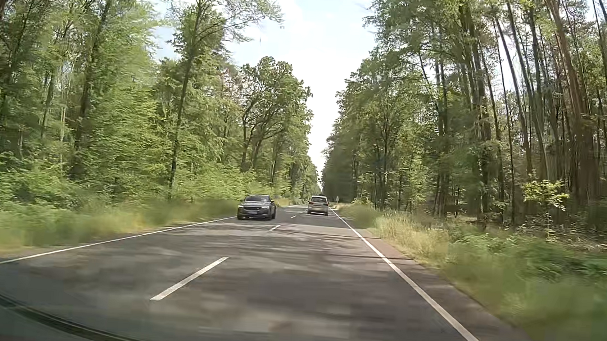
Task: Follow the waypoints while adhering to traffic rules and regulations
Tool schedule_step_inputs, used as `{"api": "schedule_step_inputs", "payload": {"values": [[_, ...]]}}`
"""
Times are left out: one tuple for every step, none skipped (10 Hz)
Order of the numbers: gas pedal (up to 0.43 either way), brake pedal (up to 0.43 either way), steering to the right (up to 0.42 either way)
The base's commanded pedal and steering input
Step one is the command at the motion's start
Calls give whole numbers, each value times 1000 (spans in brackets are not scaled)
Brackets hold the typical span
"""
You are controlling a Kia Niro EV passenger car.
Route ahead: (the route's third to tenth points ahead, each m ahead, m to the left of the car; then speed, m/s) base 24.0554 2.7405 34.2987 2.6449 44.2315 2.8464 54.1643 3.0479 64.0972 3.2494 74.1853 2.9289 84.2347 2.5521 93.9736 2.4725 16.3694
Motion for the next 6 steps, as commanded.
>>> {"api": "schedule_step_inputs", "payload": {"values": [[67, 37, -1], [67, 37, 0], [67, 37, -1], [67, 37, 0], [67, 30, 0], [67, 30, 0]]}}
